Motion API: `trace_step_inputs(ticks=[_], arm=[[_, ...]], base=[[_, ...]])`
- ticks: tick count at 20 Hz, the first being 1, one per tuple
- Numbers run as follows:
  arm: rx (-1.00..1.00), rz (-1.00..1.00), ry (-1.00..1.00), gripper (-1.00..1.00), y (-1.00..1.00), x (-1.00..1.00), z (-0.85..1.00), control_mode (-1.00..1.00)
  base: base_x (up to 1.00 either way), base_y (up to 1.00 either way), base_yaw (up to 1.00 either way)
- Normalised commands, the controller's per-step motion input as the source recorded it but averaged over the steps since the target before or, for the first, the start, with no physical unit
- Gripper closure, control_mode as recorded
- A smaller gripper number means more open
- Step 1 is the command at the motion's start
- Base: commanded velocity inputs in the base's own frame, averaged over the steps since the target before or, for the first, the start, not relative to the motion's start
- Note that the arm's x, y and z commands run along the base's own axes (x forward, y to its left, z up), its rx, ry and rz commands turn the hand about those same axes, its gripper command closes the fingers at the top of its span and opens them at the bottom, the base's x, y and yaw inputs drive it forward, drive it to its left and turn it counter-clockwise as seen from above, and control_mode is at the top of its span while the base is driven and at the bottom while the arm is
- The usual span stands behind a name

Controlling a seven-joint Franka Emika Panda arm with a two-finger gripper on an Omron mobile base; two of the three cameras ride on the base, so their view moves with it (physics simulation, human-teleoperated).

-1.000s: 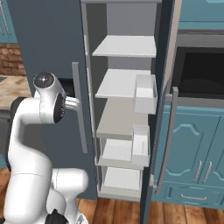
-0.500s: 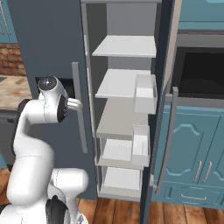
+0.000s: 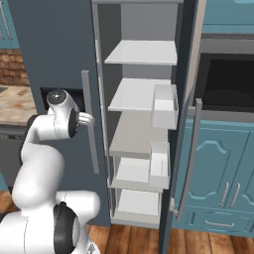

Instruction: Place one of the steaks on the plate and the other in the bowl. Then place the bowl in the fridge.

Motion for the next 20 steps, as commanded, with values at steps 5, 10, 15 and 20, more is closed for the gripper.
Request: trace_step_inputs(ticks=[5, 10, 15, 20], arm=[[0.00, -0.03, 0.00, -1.00, 0.00, 0.22, -0.16, -1.00], [0.00, -0.01, 0.00, -1.00, 0.00, 0.29, -0.08, -1.00], [-0.03, 0.00, 0.00, -1.00, 0.00, 0.38, -0.10, -1.00], [-0.06, 0.00, 0.00, -1.00, 0.00, 0.35, -0.16, -1.00]], base=[[0.00, 0.00, 0.00], [0.00, 0.00, 0.00], [0.00, 0.00, 0.00], [0.00, 0.00, 0.00]])
